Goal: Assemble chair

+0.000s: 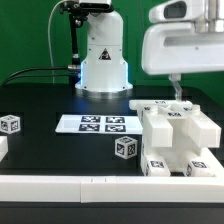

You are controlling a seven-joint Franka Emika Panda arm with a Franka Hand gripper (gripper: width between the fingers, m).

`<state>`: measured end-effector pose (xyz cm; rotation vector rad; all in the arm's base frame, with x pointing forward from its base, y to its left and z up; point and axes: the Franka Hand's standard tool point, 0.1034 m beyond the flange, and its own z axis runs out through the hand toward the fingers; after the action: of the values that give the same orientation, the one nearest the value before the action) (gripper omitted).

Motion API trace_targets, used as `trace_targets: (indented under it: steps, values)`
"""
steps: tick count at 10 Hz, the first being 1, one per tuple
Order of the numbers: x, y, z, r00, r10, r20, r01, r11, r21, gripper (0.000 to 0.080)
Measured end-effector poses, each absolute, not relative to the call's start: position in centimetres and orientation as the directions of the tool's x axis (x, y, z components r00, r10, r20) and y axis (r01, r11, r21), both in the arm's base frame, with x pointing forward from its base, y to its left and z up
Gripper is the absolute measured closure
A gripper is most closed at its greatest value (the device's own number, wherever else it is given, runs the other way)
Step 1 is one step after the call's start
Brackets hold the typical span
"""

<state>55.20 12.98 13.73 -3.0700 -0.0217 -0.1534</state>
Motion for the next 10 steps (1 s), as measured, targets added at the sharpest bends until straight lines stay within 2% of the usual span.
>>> trace_targets:
  steps: [3, 9, 10]
  values:
    - [54.1, 8.8, 16.9, 0.986, 0.104, 0.127, 0.114, -0.991, -0.073, 0.0151]
    - [53.8, 7.8, 16.8, 0.983, 0.135, 0.126, 0.144, -0.987, -0.072, 0.0151]
    - [53.4, 5.9, 16.4, 0.978, 0.175, 0.113, 0.185, -0.978, -0.093, 0.0151]
